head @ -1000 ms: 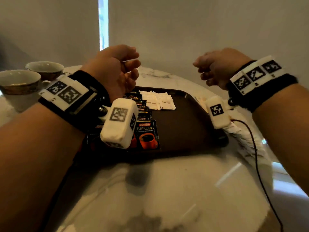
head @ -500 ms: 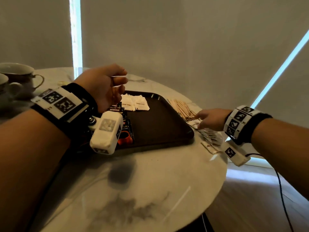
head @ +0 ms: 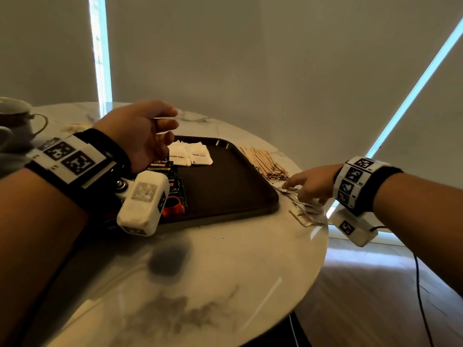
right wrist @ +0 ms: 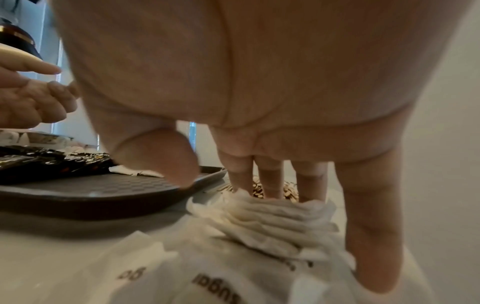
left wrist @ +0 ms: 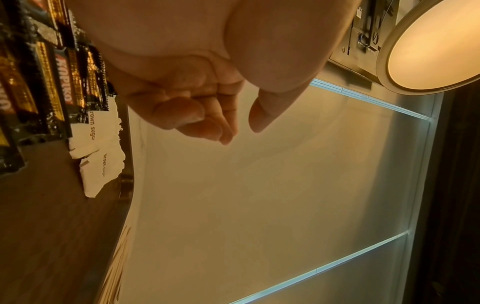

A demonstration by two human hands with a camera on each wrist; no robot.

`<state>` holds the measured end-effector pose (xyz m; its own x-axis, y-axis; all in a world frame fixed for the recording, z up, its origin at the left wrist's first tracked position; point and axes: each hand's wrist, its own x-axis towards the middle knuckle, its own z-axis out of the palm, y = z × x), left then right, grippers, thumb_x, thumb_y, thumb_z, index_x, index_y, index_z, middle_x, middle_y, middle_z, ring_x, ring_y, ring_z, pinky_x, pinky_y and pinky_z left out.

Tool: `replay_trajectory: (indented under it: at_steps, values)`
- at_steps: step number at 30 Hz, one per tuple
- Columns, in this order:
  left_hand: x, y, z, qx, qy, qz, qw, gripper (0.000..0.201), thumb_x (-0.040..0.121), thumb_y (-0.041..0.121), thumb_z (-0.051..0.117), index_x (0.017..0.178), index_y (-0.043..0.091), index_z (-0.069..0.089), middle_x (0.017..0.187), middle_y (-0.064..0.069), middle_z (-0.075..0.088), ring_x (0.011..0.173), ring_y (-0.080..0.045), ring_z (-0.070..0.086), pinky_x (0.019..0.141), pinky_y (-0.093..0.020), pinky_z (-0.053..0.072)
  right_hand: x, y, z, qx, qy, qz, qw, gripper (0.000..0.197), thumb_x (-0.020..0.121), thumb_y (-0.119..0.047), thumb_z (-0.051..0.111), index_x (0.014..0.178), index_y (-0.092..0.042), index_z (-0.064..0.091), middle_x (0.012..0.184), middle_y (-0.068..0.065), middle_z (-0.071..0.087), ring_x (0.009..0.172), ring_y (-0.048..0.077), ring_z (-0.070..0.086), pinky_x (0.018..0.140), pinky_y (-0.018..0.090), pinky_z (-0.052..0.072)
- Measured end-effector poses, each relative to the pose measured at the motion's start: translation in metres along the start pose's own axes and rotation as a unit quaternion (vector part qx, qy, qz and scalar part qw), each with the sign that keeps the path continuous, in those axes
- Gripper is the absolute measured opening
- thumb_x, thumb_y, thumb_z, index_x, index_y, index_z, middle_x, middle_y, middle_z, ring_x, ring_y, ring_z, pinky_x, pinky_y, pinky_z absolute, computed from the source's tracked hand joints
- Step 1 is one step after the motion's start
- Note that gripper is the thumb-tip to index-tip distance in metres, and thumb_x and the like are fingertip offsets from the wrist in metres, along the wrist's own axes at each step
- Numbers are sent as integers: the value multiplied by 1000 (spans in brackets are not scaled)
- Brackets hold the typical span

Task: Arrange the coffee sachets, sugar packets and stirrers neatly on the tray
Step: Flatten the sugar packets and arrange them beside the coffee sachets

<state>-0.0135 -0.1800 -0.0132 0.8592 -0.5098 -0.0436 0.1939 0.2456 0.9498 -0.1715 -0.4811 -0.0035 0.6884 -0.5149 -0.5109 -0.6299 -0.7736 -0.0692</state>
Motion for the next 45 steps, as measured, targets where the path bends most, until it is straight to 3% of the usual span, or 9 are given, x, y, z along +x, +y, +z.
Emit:
replay_trajectory:
  at_steps: [7,15,18,22,32,35,38,40,45]
  values:
    - [-1,-1,1,0,0,1,1000,11,96,31,60,94,21,63,72,7,61,57,-8,55,54,-20,37,2,6,17,-196,14,-4,980,114,69,-23,89,157,-37,17,160,1,28,142,27,34,111,45,41]
    - [-1,-4,3,1,-3,-3,1000,12,96,31,58,94,21,62,69,7,61,56,-7,53,52,-19,36,-5,5,20,-177,59,-41,982,86,78,-47,79,150,-35,34,145,-2,49,123,19,52,105,40,46]
    - [-1,-4,3,-3,-4,-5,1000,11,96,31,59,94,21,62,69,7,61,57,-7,54,53,-19,36,-7,8,18,-147,50,-50,987,92,73,-56,80,150,-34,36,146,-4,48,128,19,48,109,39,42]
    - [-1,-4,3,-3,-7,-6,1000,9,96,29,59,92,21,61,68,7,60,56,-8,53,51,-19,36,-5,7,21,-162,37,-42,985,108,60,-50,90,151,-35,33,144,-6,48,128,19,48,109,39,42]
    - [0,-4,2,-2,-7,-2,1000,9,95,29,60,94,20,61,69,6,60,57,-8,54,51,-19,38,1,-6,23,-154,88,-49,983,65,73,-29,84,129,-29,52,106,-4,65,88,13,67,81,33,59]
    - [1,-4,1,-2,-6,-3,1000,10,96,30,59,93,20,61,69,6,60,57,-8,53,50,-19,37,-1,-4,18,-123,75,-57,988,75,72,-37,85,136,-29,48,126,-2,59,104,19,65,89,40,58]
    - [2,-4,1,0,-7,-4,1000,11,96,30,59,93,20,62,69,6,60,57,-8,54,50,-19,38,-3,-3,18,-144,60,-78,985,111,67,-55,84,155,-30,22,159,-3,27,143,23,32,117,45,34]
    - [2,-4,0,1,-10,-4,1000,11,96,31,59,94,20,61,69,7,60,57,-7,54,51,-19,38,-4,-5,23,-147,42,-91,984,118,68,-53,84,158,-29,12,165,-3,18,149,22,21,121,45,25]
    - [2,-5,-1,1,-13,-3,1000,11,96,31,59,95,20,62,69,7,60,57,-7,54,54,-20,37,-5,-10,29,-197,54,-89,975,95,76,-47,81,153,-26,30,154,-1,41,138,22,41,114,40,37]
